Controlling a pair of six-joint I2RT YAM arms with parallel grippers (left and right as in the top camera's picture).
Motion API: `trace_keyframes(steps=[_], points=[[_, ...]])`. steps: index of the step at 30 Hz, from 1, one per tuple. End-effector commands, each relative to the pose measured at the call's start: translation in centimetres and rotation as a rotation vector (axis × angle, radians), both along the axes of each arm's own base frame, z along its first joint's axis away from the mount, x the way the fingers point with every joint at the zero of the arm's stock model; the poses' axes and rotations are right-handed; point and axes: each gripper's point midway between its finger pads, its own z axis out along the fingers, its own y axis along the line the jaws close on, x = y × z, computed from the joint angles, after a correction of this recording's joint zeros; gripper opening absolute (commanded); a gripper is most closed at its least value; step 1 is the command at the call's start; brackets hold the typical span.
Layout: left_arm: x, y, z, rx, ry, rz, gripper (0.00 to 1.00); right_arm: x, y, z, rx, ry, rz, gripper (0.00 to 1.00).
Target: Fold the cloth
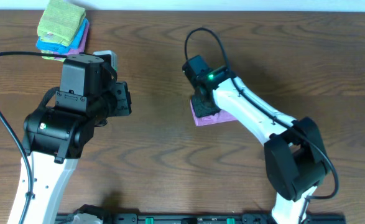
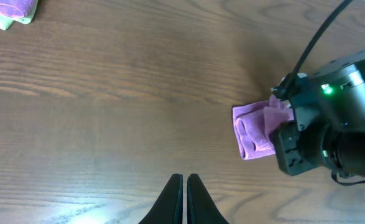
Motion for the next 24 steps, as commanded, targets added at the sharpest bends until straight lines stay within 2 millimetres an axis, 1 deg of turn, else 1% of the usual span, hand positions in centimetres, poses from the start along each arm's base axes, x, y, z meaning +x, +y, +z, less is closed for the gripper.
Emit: trace_keyframes(steps=[1,2,3,5,6,7,9,10,12,14,17,18,19,20,22,23,24], points=[[-0.4,0.1,0.2,-0.005,-0.001,0.002,0.06,-0.1,1.3,0.0,0.021,-0.014,-0.006,0.13],[-0.5,0.1,0.1,-0.004,0.003,0.002,0.06,-0.2,2.1,0.0,0.060,-0.005,0.002,0.19],[-0.5,0.1,0.1,-0.004,0.005,0.002,0.06,-0.4,3.2,0.0,0.115,0.014,0.011,0.21],[-0.5,0.1,0.1,-0.003,0.007,0.002,0.06,-0.8,4.7,0.1,0.197,0.043,0.028,0.22],[-0.5,0.2,0.1,-0.003,0.007,0.003,0.06,-0.8,5.1,0.1,0.218,0.047,0.032,0.21],[-0.5,0.1,0.1,-0.003,0.007,0.002,0.06,-0.8,5.3,0.2,0.227,0.046,0.034,0.23],[-0.6,0.2,0.0,-0.001,0.010,0.002,0.06,-0.7,5.2,0.2,0.226,0.044,0.034,0.29],[-0.6,0.2,-0.1,0.001,0.012,0.000,0.06,-0.7,5.1,0.2,0.226,0.044,0.031,0.37],[-0.6,0.2,-0.1,0.002,0.014,0.001,0.06,-0.6,5.2,0.2,0.237,0.047,0.030,0.41],[-0.6,0.2,-0.1,0.002,0.015,0.001,0.06,-0.7,5.6,0.3,0.261,0.057,0.033,0.49],[-0.5,0.2,-0.1,0.002,0.012,0.001,0.06,-0.7,6.3,0.5,0.297,0.063,0.041,0.51],[-0.5,0.2,-0.1,0.005,0.011,0.004,0.06,-0.5,6.5,0.6,0.306,0.056,0.043,0.50],[-0.4,0.3,-0.1,0.007,0.009,0.007,0.06,-0.3,6.5,0.9,0.311,0.049,0.041,0.47],[-0.4,0.3,-0.1,0.008,0.007,0.008,0.08,0.0,6.6,1.2,0.320,0.043,0.041,0.46],[-0.1,0.2,-0.1,0.006,0.001,0.008,0.11,0.7,6.7,2.5,0.333,0.023,0.044,0.47],[0.1,0.2,-0.2,0.006,0.002,0.008,0.15,1.0,6.6,3.4,0.339,0.011,0.042,0.49],[0.3,0.1,-0.3,0.007,0.006,0.008,0.17,1.4,6.5,4.3,0.345,-0.001,0.038,0.46]])
